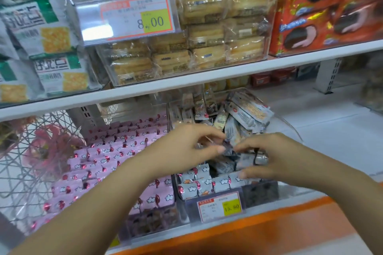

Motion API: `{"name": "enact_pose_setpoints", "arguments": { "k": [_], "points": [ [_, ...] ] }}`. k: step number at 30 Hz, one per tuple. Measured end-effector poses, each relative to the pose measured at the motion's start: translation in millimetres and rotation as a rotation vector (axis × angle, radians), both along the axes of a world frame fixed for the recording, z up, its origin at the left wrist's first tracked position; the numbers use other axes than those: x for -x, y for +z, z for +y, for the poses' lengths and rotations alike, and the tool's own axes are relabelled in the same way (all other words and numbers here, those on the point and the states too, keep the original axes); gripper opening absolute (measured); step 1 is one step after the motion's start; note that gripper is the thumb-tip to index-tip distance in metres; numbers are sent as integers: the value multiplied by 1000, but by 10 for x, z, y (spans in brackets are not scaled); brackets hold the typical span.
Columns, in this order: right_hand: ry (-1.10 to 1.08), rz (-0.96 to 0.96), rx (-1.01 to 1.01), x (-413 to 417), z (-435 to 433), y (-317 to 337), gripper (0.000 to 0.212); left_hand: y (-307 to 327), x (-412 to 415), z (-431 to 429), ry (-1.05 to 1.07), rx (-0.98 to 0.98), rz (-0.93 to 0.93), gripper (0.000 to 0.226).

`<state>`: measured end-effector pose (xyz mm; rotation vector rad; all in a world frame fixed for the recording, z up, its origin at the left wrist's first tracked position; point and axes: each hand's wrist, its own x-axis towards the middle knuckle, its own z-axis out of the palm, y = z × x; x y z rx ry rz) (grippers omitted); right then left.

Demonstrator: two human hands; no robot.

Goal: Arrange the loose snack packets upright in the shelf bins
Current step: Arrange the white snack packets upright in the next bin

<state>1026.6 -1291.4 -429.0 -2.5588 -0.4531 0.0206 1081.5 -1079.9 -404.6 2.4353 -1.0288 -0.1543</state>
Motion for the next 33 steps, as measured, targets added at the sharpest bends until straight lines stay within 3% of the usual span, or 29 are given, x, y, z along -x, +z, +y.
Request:
{"name": "enact_pose_setpoints", "arguments": {
  "k": [2, 5, 15, 25, 33],
  "points": [
    [35, -43, 75, 59, -43, -35, 77, 59, 40, -89, -52, -143, 165, 47],
    [44, -81, 190, 82, -117, -85, 89, 109, 35, -261, -101, -402, 211, 66],
    [34, -3, 62, 83, -272, -255, 85, -84, -184, -707, -149, -924, 323, 97],
    [32, -2, 72, 76, -293, -289, 85, -124, -300, -803, -168, -1039, 353, 106],
    [30, -16, 95, 77, -277, -292, 87, -141, -280, -685, -157, -925, 387, 110]
  ]
}}
